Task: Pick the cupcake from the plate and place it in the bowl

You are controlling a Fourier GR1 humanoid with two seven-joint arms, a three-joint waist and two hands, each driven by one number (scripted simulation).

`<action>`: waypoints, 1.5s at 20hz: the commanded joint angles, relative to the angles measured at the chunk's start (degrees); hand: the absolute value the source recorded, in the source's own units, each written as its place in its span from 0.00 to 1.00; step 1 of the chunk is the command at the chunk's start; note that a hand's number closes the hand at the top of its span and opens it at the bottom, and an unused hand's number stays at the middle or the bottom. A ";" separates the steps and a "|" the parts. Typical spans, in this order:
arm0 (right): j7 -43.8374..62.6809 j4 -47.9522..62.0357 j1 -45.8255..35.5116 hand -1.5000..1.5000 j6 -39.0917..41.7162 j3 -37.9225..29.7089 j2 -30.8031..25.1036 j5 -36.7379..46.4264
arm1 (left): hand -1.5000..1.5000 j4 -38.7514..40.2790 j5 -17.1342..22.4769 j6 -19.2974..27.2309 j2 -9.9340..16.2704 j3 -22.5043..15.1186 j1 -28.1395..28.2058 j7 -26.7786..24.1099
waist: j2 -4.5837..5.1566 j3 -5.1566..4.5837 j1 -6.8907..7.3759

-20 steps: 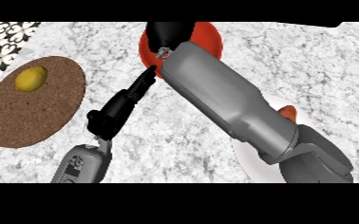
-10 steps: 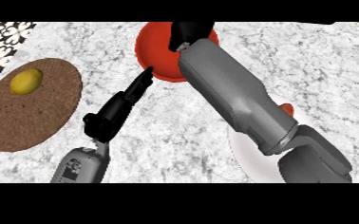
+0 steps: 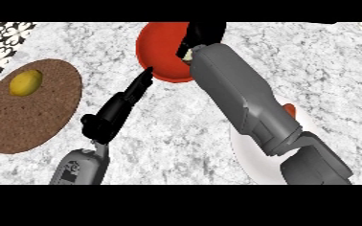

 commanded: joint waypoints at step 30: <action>-12.93 -47.89 42.63 0.00 -22.74 -8.84 -14.97 -9.77 | 0.50 -4.98 0.12 0.66 1.97 3.43 11.02 -2.62 | -2.66 0.04 -8.29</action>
